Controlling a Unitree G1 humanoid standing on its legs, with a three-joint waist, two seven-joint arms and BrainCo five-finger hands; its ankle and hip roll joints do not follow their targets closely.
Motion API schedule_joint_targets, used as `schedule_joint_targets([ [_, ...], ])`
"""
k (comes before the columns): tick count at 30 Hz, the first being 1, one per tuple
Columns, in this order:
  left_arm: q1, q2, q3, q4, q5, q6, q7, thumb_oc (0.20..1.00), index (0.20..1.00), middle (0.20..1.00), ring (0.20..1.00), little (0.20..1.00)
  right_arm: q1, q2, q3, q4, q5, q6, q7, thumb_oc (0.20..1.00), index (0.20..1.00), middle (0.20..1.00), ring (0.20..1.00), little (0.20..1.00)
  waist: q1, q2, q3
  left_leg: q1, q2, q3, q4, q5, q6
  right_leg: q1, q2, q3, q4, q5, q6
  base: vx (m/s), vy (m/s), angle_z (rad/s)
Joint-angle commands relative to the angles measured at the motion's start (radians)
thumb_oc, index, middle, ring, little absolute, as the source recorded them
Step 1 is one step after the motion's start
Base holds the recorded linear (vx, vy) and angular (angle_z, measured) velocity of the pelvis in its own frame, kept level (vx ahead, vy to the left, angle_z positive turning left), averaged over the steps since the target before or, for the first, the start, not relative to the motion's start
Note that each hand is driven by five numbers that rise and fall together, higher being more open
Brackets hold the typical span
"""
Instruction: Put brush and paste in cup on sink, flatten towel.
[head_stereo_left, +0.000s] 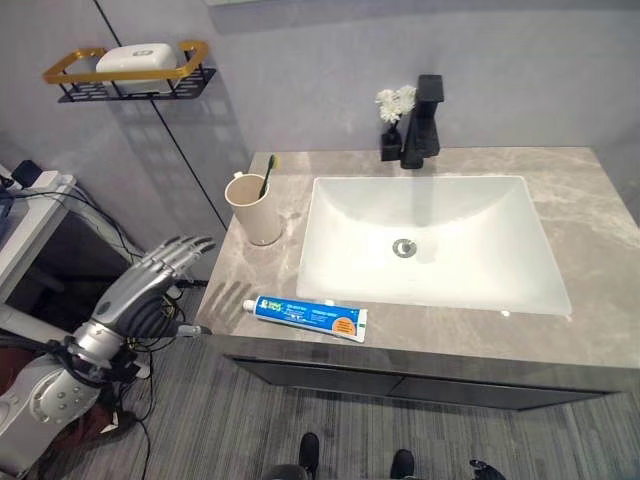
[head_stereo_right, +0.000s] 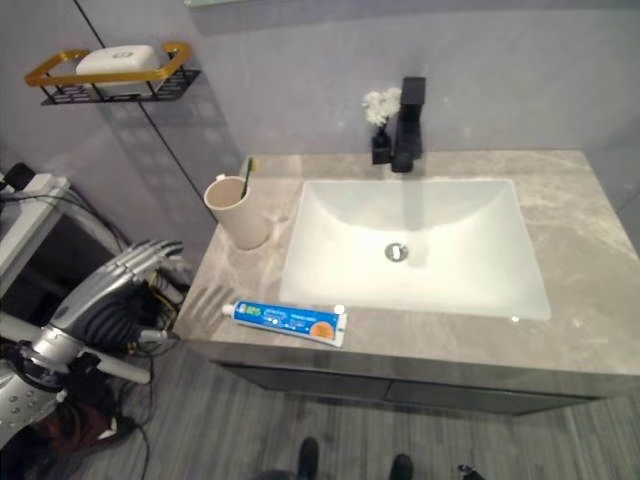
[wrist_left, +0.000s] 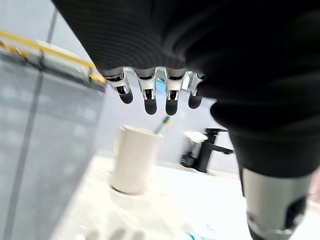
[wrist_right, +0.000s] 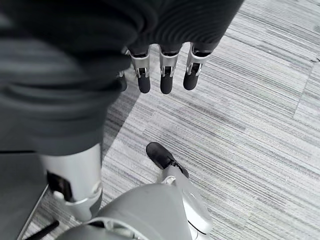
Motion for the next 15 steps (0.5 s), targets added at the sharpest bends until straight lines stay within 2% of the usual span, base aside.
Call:
schedule_joint_targets([
  [1,-0.052,-0.014,0.023,-0.033,-0.054,-0.016,0.002,1.000,1.000,1.000,1.000,1.000,-0.015,0.001,0.011,0.005,0.032,0.001,0.003,1.000,1.000,1.000,1.000,1.000,0.010,-0.049,0.008,0.023,-0.002,0.027,0.006,-0.049,-0.006,0.013,-0.055,0.030,0.006,0.021,0.057,0.03,-0.004,-0.17],
  [6,-0.032,-0.026,-0.004,-0.019,-0.059,-0.010,-0.021,1.000,1.000,1.000,1.000,1.000,-0.006,0.008,0.009,0.006,0.039,-0.003,-0.003,1.000,1.000,1.000,1.000,1.000,0.002,-0.062,0.002,0.037,0.007,0.050,0.006,-0.058,-0.004,0.009,-0.046,0.054,0.006,0.024,0.058,0.03,-0.001,-0.11],
  [11,0.004,0.008,-0.042,0.056,-0.008,-0.007,-0.042,1.000,1.000,1.000,1.000,1.000,-0.004,0.008,0.016,-0.008,0.042,-0.013,-0.004,1.000,1.000,1.000,1.000,1.000,-0.007,-0.074,0.000,0.048,0.014,0.068,0.006,-0.062,-0.006,0.003,-0.040,0.076,0.006,0.025,0.059,0.02,0.000,-0.17],
  [15,-0.015,-0.013,-0.104,0.111,-0.022,0.001,-0.064,1.000,1.000,1.000,1.000,1.000,0.007,0.013,0.018,-0.005,0.040,-0.017,-0.007,1.000,1.000,1.000,1.000,1.000,-0.016,-0.086,-0.004,0.056,0.021,0.079,0.006,-0.065,-0.007,0.005,-0.035,0.082,0.006,0.026,0.060,0.02,-0.004,-0.12],
])
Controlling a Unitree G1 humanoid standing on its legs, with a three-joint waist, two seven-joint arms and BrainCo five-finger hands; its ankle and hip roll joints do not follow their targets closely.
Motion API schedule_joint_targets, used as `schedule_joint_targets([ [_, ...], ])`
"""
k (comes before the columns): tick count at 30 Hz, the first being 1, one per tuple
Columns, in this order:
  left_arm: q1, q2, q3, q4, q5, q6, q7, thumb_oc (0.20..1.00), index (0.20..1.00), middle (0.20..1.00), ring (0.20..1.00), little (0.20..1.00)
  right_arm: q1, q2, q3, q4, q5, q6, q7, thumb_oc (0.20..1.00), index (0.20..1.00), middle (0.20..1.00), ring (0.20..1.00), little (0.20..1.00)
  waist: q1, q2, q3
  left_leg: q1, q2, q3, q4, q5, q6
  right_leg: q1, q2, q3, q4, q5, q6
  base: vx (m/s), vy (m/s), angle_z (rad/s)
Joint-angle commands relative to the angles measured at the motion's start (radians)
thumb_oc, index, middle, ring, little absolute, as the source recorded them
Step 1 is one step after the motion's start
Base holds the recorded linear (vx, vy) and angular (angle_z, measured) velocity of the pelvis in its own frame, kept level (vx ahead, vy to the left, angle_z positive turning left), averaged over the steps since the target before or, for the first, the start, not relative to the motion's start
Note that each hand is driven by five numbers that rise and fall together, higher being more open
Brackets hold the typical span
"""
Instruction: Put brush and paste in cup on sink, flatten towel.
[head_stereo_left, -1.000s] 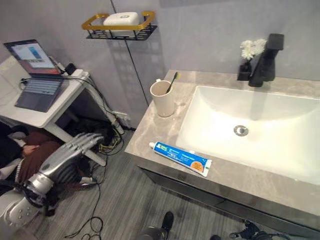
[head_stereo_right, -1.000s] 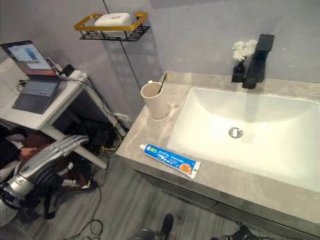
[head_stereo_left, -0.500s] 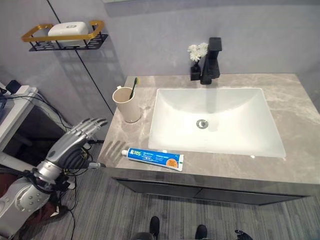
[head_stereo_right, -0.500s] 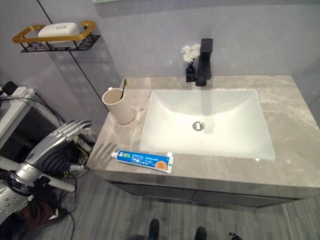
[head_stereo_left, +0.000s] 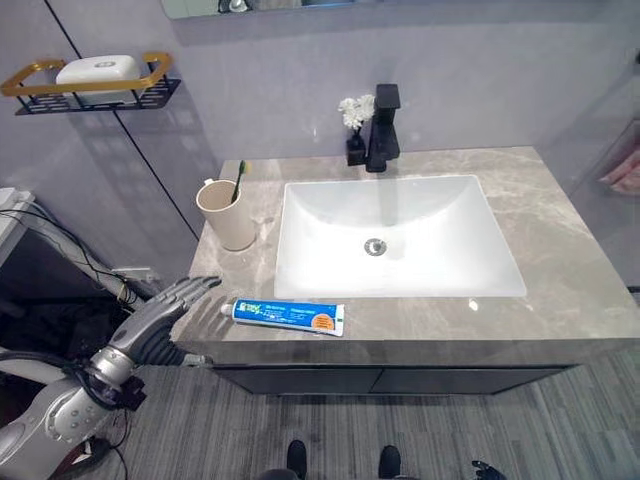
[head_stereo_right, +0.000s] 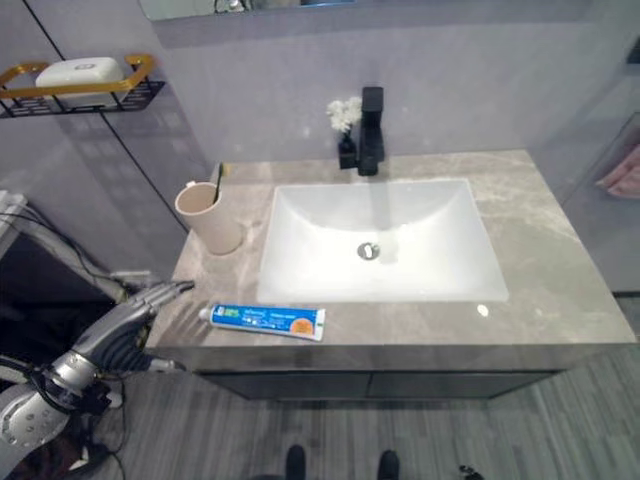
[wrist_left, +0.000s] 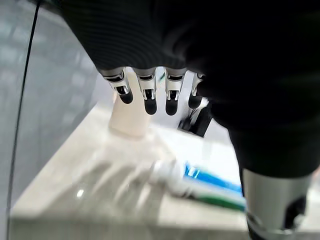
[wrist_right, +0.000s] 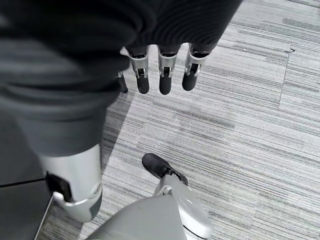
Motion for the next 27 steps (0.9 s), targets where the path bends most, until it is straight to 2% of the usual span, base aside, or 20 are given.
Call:
schedule_joint_targets([
  [1,-0.060,0.010,0.002,-0.014,-0.022,-0.005,0.002,1.000,1.000,1.000,1.000,1.000,-0.025,0.012,0.041,0.011,0.013,-0.013,-0.006,1.000,1.000,1.000,1.000,1.000,-0.005,-0.045,0.015,0.040,-0.002,0.020,0.010,-0.059,-0.008,0.023,-0.058,0.014,0.010,0.010,0.074,0.00,0.000,0.00],
  [10,-0.118,-0.017,-0.056,0.015,-0.006,-0.001,0.004,1.000,1.000,1.000,1.000,1.000,-0.018,0.017,0.037,0.009,0.023,-0.017,-0.011,1.000,1.000,1.000,1.000,1.000,-0.025,-0.056,0.002,0.045,0.004,0.033,0.010,-0.065,-0.010,0.021,-0.051,0.027,0.010,0.012,0.074,0.01,0.000,-0.01],
  [20,-0.142,-0.031,-0.073,0.032,0.004,0.005,0.007,1.000,1.000,1.000,1.000,1.000,-0.013,0.004,0.027,0.021,0.017,-0.014,-0.013,1.000,1.000,1.000,1.000,1.000,-0.036,-0.058,-0.006,0.072,0.008,0.065,0.010,-0.081,-0.006,0.022,-0.044,0.059,0.010,0.015,0.076,0.03,0.009,-0.15],
  [27,-0.151,-0.087,-0.057,0.064,-0.062,0.020,0.010,1.000,1.000,1.000,1.000,1.000,0.003,0.011,0.018,0.015,0.017,-0.009,-0.003,1.000,1.000,1.000,1.000,1.000,-0.047,-0.063,-0.007,0.088,0.005,0.096,0.010,-0.090,-0.001,0.019,-0.043,0.086,0.010,0.020,0.078,0.03,0.020,-0.11],
])
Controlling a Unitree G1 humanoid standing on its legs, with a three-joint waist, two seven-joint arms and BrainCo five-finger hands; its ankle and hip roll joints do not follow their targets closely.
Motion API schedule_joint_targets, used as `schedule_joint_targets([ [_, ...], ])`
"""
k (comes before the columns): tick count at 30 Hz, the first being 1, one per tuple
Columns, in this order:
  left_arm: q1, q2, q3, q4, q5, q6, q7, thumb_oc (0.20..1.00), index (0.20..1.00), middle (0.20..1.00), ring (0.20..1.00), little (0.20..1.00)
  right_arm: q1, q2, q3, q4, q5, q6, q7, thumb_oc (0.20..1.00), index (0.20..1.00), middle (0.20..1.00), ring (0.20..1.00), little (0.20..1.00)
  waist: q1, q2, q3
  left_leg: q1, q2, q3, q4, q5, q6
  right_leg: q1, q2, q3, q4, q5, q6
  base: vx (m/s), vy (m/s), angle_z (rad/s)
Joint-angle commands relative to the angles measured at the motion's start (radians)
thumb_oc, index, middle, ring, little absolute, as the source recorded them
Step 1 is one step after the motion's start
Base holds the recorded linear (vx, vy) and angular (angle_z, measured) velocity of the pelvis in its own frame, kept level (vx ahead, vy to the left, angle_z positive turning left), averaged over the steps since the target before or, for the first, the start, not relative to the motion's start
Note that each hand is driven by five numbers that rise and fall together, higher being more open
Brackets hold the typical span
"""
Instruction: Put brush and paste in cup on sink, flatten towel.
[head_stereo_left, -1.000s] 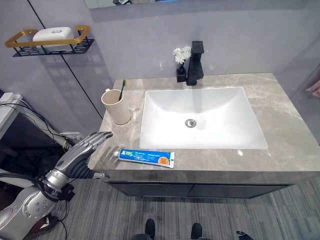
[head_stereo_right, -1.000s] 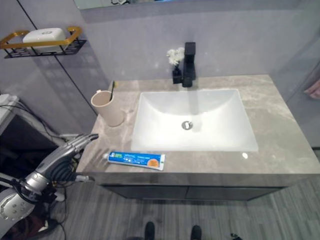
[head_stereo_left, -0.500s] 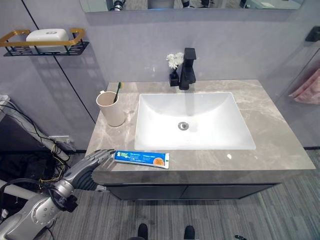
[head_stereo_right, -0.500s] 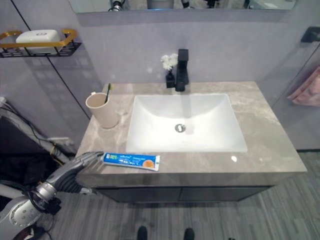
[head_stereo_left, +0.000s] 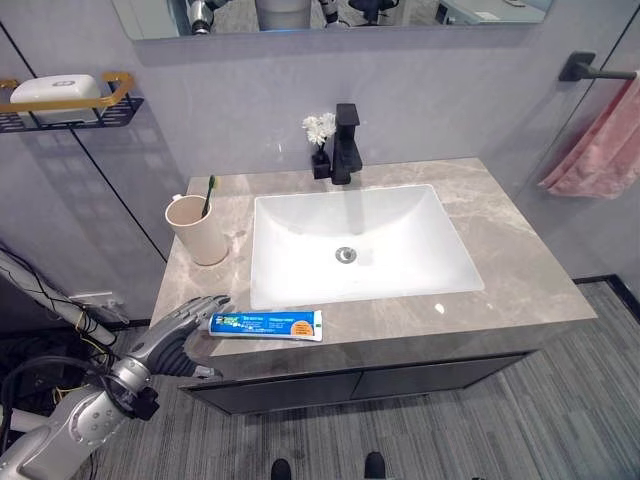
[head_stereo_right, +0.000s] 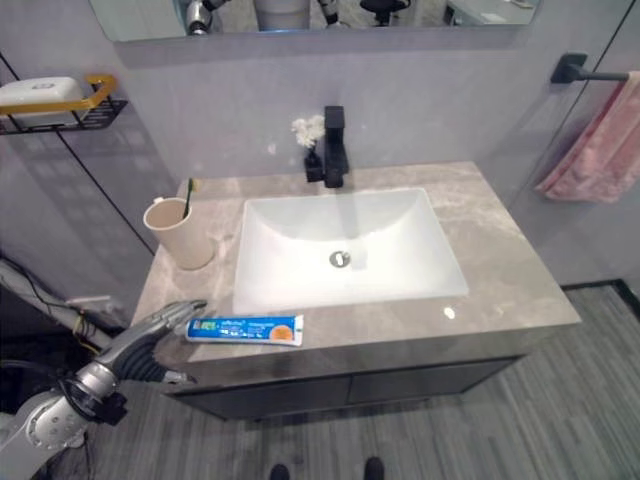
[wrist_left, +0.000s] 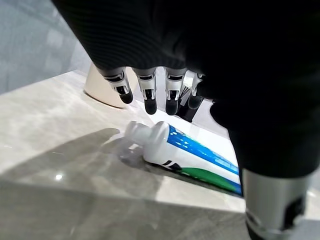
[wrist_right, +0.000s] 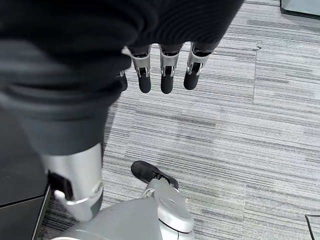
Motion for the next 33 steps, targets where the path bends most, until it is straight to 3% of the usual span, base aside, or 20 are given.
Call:
schedule_joint_targets([
  [1,-0.084,-0.009,0.027,0.002,-0.049,-0.009,0.025,1.000,1.000,1.000,1.000,1.000,-0.041,-0.006,0.019,0.011,0.017,-0.009,-0.003,1.000,1.000,1.000,1.000,1.000,-0.008,-0.025,0.026,0.055,-0.003,0.012,0.011,-0.072,-0.002,0.032,-0.051,0.004,0.010,0.006,0.084,0.03,0.021,-0.13],
  [15,-0.125,-0.026,0.001,0.051,-0.018,-0.008,0.028,1.000,1.000,1.000,1.000,1.000,-0.013,0.004,0.030,-0.040,0.011,-0.020,0.012,1.000,1.000,1.000,1.000,1.000,-0.023,-0.077,0.037,0.069,-0.003,0.062,0.011,-0.088,0.008,0.008,-0.046,0.053,0.010,0.028,0.095,0.03,0.013,-0.09],
  [24,-0.125,-0.065,-0.017,0.070,-0.036,0.000,0.023,1.000,1.000,1.000,1.000,1.000,-0.013,0.009,0.050,-0.062,-0.017,-0.019,0.012,1.000,1.000,1.000,1.000,1.000,-0.026,-0.093,0.046,0.069,-0.004,0.082,0.011,-0.092,0.013,-0.007,-0.046,0.077,0.010,0.041,0.100,0.00,0.015,-0.12],
  [26,-0.125,-0.083,-0.017,0.078,-0.054,0.007,0.018,0.947,0.947,0.947,0.947,0.947,-0.016,0.010,0.055,-0.068,-0.018,-0.019,0.012,1.000,1.000,1.000,1.000,1.000,-0.024,-0.097,0.050,0.069,-0.005,0.090,0.011,-0.094,0.016,-0.014,-0.047,0.085,0.010,0.043,0.101,0.01,0.023,-0.11],
  [29,-0.121,-0.106,-0.013,0.087,-0.073,0.015,0.013,0.937,0.937,0.937,0.937,0.937,-0.010,0.012,0.059,-0.077,-0.021,-0.019,0.017,1.000,1.000,1.000,1.000,1.000,-0.026,-0.098,0.051,0.078,-0.008,0.097,0.011,-0.100,0.020,-0.012,-0.048,0.091,0.010,0.042,0.102,0.03,0.025,-0.08],
  [30,-0.118,-0.107,-0.010,0.088,-0.075,0.017,0.011,0.815,0.815,0.815,0.815,0.815,-0.008,0.012,0.059,-0.077,-0.023,-0.018,0.018,1.000,1.000,1.000,1.000,1.000,-0.025,-0.098,0.051,0.081,-0.008,0.099,0.011,-0.101,0.020,-0.011,-0.047,0.093,0.010,0.042,0.103,0.04,0.021,-0.06],
  [31,-0.116,-0.108,-0.009,0.087,-0.074,0.017,0.010,0.765,0.765,0.765,0.765,0.765,-0.007,0.011,0.060,-0.078,-0.024,-0.019,0.019,1.000,1.000,1.000,1.000,1.000,-0.026,-0.098,0.051,0.083,-0.008,0.101,0.011,-0.102,0.020,-0.010,-0.047,0.094,0.010,0.042,0.103,0.03,0.011,-0.08],
  [33,-0.114,-0.106,-0.008,0.083,-0.074,0.018,0.006,0.755,0.755,0.755,0.755,0.755,-0.006,0.010,0.058,-0.080,-0.025,-0.019,0.021,1.000,1.000,1.000,1.000,1.000,-0.026,-0.097,0.051,0.086,-0.009,0.104,0.011,-0.103,0.020,-0.008,-0.047,0.096,0.010,0.043,0.103,0.03,0.011,-0.08],
])
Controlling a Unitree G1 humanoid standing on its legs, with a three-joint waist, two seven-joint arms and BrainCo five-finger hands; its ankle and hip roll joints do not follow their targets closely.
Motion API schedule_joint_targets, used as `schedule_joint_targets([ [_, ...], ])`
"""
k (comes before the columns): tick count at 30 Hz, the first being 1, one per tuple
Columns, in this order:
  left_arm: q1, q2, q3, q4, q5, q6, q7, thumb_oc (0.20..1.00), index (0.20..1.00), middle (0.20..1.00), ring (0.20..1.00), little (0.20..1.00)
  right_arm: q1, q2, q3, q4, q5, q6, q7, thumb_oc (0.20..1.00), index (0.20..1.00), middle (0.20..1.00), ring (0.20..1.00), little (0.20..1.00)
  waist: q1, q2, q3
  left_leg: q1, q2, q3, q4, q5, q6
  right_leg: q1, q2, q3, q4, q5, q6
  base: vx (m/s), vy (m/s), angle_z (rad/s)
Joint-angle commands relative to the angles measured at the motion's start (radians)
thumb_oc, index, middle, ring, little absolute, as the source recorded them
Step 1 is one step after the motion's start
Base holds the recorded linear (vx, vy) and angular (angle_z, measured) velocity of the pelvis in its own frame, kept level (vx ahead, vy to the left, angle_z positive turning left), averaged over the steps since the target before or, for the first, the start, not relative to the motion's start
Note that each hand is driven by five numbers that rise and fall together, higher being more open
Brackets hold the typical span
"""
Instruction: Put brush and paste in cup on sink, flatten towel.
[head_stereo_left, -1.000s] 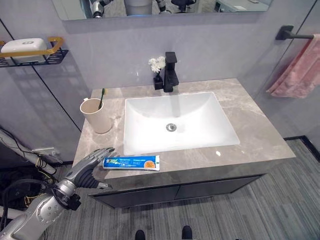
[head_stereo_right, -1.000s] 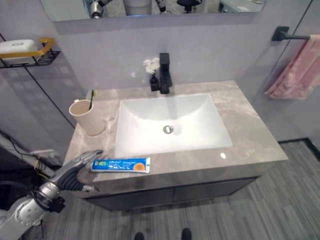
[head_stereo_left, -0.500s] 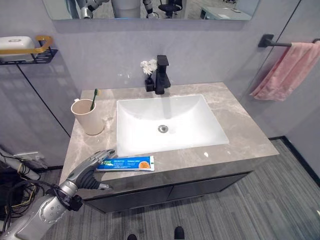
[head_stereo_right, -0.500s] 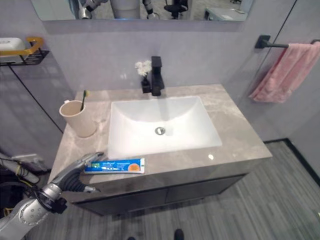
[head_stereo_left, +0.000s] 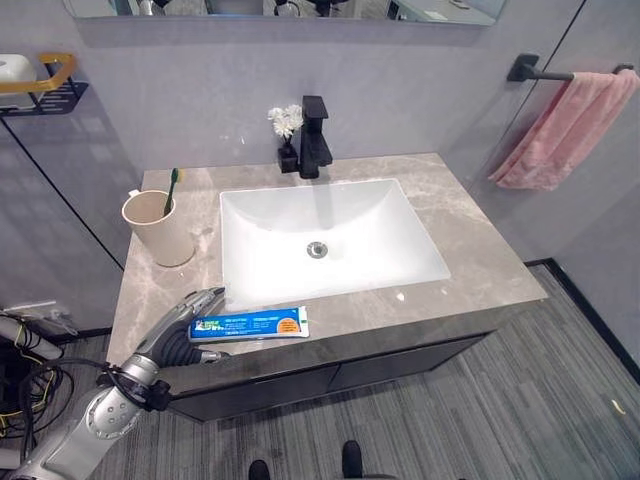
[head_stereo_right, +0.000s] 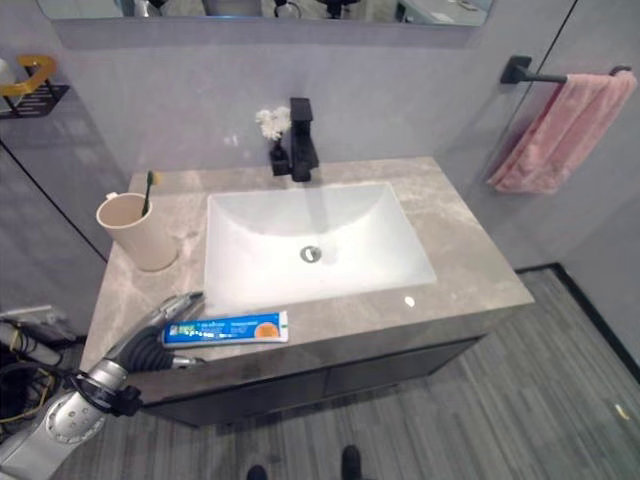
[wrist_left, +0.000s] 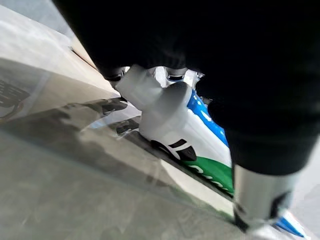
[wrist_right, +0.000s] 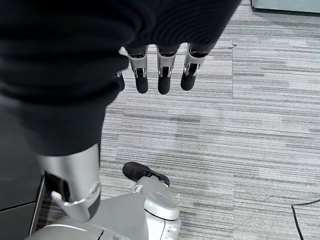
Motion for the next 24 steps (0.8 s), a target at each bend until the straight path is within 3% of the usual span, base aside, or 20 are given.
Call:
schedule_joint_targets([
  [1,-0.053,-0.010,-0.010,0.009,-0.019,0.004,-0.017,0.755,0.755,0.755,0.755,0.755,-0.056,-0.015,0.045,-0.007,-0.014,-0.016,0.000,1.000,1.000,1.000,1.000,1.000,-0.012,-0.006,0.040,0.072,-0.008,-0.007,0.012,-0.089,0.015,0.040,-0.053,-0.014,0.010,0.018,0.089,0.02,0.016,-0.06],
  [4,-0.066,-0.006,-0.029,0.024,-0.005,0.004,-0.022,0.718,0.718,0.718,0.718,0.718,-0.057,-0.021,0.048,-0.013,-0.016,-0.016,0.002,1.000,1.000,1.000,1.000,1.000,-0.013,-0.005,0.044,0.072,-0.010,-0.006,0.012,-0.090,0.015,0.040,-0.053,-0.013,0.010,0.018,0.088,0.00,0.005,-0.01],
  [19,-0.065,0.017,-0.061,0.032,0.036,0.004,-0.047,0.765,0.765,0.765,0.765,0.765,-0.058,-0.033,0.044,-0.012,-0.018,-0.017,-0.009,1.000,1.000,1.000,1.000,1.000,-0.015,0.009,0.035,0.093,-0.006,0.005,0.012,-0.096,0.013,0.054,-0.050,-0.012,0.010,0.009,0.086,0.00,0.000,-0.01],
  [22,-0.062,0.012,-0.066,0.046,0.040,0.008,-0.050,0.693,0.693,0.693,0.693,0.693,-0.059,-0.033,0.041,-0.008,-0.017,-0.016,-0.010,1.000,1.000,1.000,1.000,1.000,-0.015,0.012,0.034,0.095,-0.005,0.005,0.012,-0.097,0.014,0.055,-0.051,-0.012,0.010,0.008,0.085,0.00,0.000,0.00],
  [23,-0.061,0.010,-0.069,0.055,0.040,0.011,-0.054,0.583,0.583,0.583,0.583,0.583,-0.058,-0.035,0.040,-0.008,-0.017,-0.016,-0.010,1.000,1.000,1.000,1.000,1.000,-0.016,0.014,0.033,0.095,-0.004,0.005,0.012,-0.097,0.015,0.056,-0.050,-0.013,0.010,0.008,0.085,0.00,0.000,0.00],
  [24,-0.062,0.010,-0.070,0.056,0.040,0.011,-0.053,0.580,0.580,0.580,0.580,0.580,-0.057,-0.035,0.040,-0.008,-0.017,-0.016,-0.010,1.000,1.000,1.000,1.000,1.000,-0.016,0.014,0.033,0.096,-0.004,0.005,0.012,-0.097,0.015,0.057,-0.050,-0.013,0.010,0.008,0.085,0.00,0.000,0.00],
])
